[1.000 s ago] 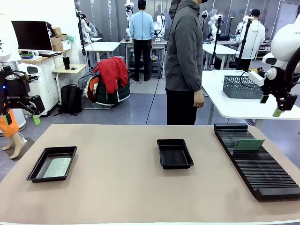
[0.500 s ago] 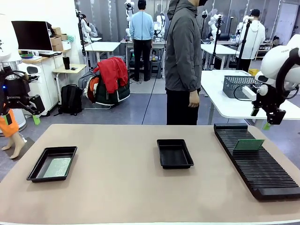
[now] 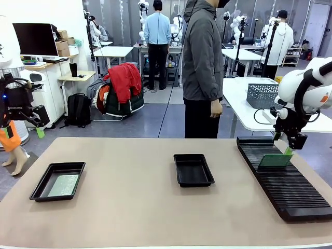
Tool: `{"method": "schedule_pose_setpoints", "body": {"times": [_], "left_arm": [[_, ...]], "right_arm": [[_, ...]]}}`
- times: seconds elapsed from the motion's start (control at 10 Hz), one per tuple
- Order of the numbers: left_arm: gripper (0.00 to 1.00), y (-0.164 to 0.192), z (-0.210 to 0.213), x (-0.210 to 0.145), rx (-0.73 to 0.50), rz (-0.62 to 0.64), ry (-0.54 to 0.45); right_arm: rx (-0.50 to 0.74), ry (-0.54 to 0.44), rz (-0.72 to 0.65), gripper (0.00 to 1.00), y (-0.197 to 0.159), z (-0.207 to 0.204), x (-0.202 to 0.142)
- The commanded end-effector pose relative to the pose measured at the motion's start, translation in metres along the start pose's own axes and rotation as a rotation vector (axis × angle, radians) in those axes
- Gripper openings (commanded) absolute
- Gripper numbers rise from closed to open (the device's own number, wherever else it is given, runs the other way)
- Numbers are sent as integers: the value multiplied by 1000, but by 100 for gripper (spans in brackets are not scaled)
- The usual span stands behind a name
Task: Inspect and transfer BCBs to ESD trays.
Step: Pick up the Blank PCB from the PCB Rack and place it in the right ESD tray.
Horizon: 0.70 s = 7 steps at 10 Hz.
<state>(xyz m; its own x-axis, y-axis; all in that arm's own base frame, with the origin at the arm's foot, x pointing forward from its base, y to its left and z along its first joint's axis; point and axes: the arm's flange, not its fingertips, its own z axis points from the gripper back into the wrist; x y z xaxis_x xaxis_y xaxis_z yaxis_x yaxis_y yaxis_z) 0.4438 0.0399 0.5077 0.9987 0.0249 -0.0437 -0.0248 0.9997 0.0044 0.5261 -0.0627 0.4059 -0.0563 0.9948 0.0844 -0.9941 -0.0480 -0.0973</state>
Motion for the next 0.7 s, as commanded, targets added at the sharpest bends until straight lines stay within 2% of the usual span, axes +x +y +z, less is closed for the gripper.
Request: {"method": "schedule_pose_setpoints", "body": {"times": [0.0, 0.6], "left_arm": [[100, 0, -1, 0, -1, 0, -5], [100, 0, -1, 0, -1, 0, -5]], "right_arm": [[-23, -34, 21, 100, -3, -17, -7], [0, -36, 14, 100, -5, -52, -11]]}}
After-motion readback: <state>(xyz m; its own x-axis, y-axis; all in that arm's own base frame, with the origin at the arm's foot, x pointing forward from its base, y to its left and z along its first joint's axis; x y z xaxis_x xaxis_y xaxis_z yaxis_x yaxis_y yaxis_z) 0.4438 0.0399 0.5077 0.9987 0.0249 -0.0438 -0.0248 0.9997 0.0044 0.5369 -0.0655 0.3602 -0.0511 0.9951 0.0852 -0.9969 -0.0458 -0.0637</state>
